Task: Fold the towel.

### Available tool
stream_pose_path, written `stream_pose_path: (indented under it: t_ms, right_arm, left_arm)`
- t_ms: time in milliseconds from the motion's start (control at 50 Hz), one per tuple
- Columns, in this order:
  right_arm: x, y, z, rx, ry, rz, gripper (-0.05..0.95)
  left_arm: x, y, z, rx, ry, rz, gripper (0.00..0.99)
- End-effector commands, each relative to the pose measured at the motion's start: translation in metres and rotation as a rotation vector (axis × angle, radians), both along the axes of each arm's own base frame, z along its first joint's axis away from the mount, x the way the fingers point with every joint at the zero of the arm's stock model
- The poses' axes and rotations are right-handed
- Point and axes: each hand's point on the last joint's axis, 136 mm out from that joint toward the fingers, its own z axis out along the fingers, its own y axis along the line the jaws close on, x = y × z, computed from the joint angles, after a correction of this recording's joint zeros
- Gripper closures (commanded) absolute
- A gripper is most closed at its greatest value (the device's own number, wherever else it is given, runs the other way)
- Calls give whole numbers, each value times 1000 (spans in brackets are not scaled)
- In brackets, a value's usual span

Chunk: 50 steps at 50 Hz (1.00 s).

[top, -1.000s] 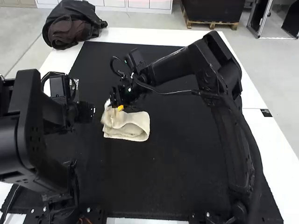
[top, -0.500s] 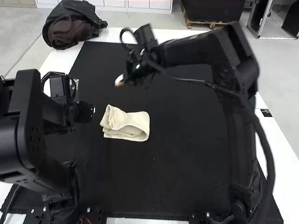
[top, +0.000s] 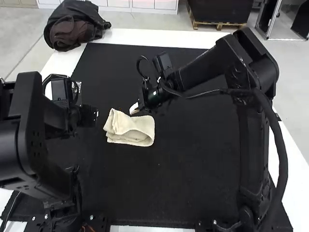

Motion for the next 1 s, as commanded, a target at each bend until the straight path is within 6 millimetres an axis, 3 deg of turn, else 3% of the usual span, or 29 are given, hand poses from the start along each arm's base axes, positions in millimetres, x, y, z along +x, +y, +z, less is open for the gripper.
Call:
stream_pose_path:
  t_ms: [0,520,800,980]
  right_arm:
    - [-13,11,-1,37,25,34,925]
    - [-12,27,-46,59,45,47,925]
    - [-21,31,-89,77,64,85,925]
    - [-39,38,-116,67,57,118,925]
  left_arm:
    - [-3,-2,0,-10,-10,-2,28]
    - [3,0,8,-19,-36,6,28]
    - [3,-1,8,-19,-36,4,28]
    - [3,0,10,-16,-38,8,28]
